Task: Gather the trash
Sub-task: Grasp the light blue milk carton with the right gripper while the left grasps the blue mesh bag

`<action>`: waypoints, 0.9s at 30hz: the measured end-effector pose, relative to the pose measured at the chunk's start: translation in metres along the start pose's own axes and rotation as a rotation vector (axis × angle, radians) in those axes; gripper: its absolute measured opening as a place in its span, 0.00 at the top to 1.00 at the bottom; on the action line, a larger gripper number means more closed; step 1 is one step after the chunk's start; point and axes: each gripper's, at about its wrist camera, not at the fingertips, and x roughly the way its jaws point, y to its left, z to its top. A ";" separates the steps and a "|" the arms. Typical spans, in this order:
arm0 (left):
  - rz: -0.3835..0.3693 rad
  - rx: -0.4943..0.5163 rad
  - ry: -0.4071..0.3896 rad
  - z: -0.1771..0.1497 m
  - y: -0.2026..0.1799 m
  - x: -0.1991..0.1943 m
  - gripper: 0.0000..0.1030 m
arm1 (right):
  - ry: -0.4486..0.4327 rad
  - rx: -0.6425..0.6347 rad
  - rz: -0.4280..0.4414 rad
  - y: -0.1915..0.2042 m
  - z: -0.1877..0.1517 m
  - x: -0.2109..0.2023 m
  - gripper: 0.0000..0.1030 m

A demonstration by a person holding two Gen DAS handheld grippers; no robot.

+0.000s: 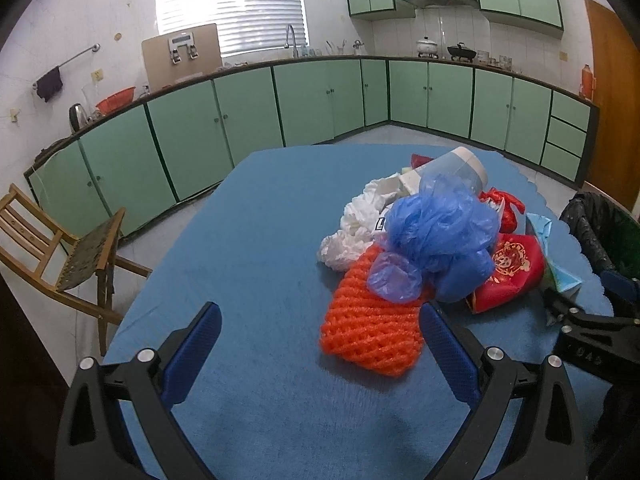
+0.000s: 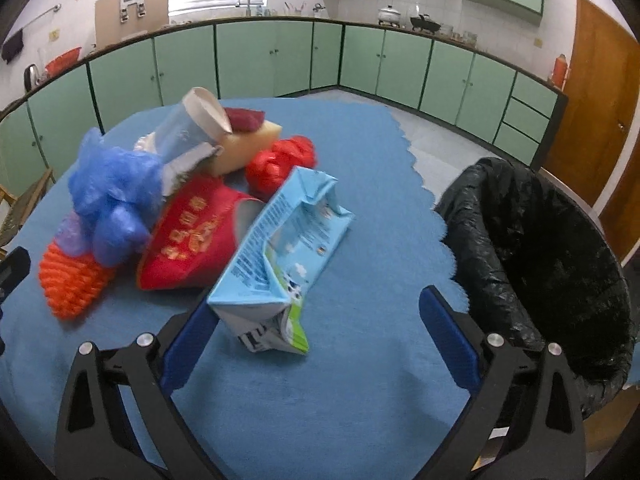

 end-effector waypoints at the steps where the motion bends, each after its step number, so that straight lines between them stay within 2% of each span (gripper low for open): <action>1: 0.000 -0.001 0.004 0.000 0.000 0.001 0.06 | 0.000 0.004 -0.015 -0.005 -0.001 0.000 0.08; 4: -0.005 -0.004 0.013 0.000 0.001 0.002 0.06 | -0.002 0.041 -0.016 -0.017 0.000 -0.002 0.10; 10: -0.021 0.012 0.008 0.000 -0.007 0.001 0.06 | 0.026 0.042 0.076 -0.015 0.002 0.012 0.35; 13: -0.020 0.018 0.000 0.001 -0.008 -0.001 0.06 | 0.048 0.052 0.110 -0.014 0.002 0.019 0.54; 14: -0.020 0.017 -0.001 0.002 -0.008 -0.001 0.06 | 0.058 0.055 0.137 -0.013 0.002 0.020 0.68; 15: -0.021 0.014 -0.001 0.002 -0.008 -0.001 0.06 | 0.068 0.063 0.162 -0.014 0.002 0.022 0.72; 18: -0.040 0.002 -0.005 0.004 -0.009 -0.001 0.06 | 0.063 0.064 0.167 -0.016 0.001 0.018 0.73; 21: -0.081 0.001 -0.015 0.010 -0.015 -0.002 0.12 | 0.034 0.060 0.154 -0.021 0.004 0.009 0.74; 27: -0.159 -0.010 -0.032 0.028 -0.033 0.004 0.21 | 0.032 0.096 0.147 -0.036 0.007 0.004 0.74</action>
